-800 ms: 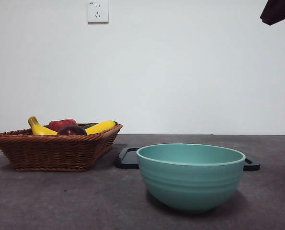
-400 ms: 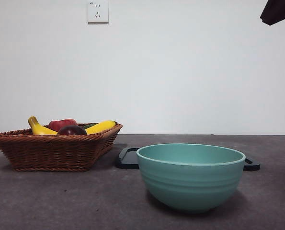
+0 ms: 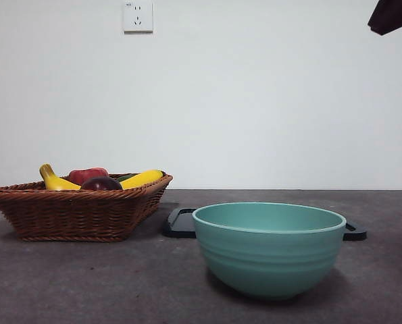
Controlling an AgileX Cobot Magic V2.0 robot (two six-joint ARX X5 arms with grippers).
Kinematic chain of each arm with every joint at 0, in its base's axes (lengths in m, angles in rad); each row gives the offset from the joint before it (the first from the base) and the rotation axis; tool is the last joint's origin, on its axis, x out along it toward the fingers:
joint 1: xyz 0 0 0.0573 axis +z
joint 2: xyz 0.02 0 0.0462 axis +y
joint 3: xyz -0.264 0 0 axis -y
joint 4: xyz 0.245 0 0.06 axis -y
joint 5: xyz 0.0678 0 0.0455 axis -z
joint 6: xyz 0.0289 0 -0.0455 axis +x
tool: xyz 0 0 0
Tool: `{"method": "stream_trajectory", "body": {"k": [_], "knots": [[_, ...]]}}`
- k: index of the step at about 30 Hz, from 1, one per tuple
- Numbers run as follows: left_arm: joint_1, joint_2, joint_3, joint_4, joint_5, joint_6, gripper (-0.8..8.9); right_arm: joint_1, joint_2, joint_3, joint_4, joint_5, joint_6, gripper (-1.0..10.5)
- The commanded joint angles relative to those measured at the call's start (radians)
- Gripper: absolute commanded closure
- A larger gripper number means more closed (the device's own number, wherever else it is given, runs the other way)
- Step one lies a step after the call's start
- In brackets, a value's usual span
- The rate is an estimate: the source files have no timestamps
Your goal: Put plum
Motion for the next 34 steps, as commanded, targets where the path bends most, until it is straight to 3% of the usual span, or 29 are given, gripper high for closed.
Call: {"method": "stream_trajectory", "body": {"k": [1, 8, 13, 18, 24, 34], "knots": [[0.003, -0.002, -0.021, -0.008, -0.003, -0.003, 8.04, -0.048, -0.024, 0.010, 0.069, 0.024, -0.076, 9.4], [0.003, -0.002, -0.021, -0.008, -0.003, -0.003, 8.04, -0.334, -0.168, -0.120, 0.359, 0.040, -0.124, 9.4], [0.003, -0.002, -0.021, -0.008, -0.003, -0.003, 8.04, -0.518, -0.335, -0.372, 0.647, 0.078, -0.134, 9.4], [0.003, -0.002, -0.021, -0.008, -0.003, -0.003, 8.04, -0.566, -0.487, -0.573, 0.800, 0.150, -0.133, 9.4], [0.003, -0.002, -0.021, -0.008, -0.003, -0.003, 8.04, -0.574, -0.633, -0.716, 0.840, 0.244, -0.131, 9.4], [0.003, -0.002, -0.021, -0.008, -0.003, -0.003, 8.04, -0.574, -0.743, -0.830, 0.842, 0.254, -0.119, 9.4]]}}
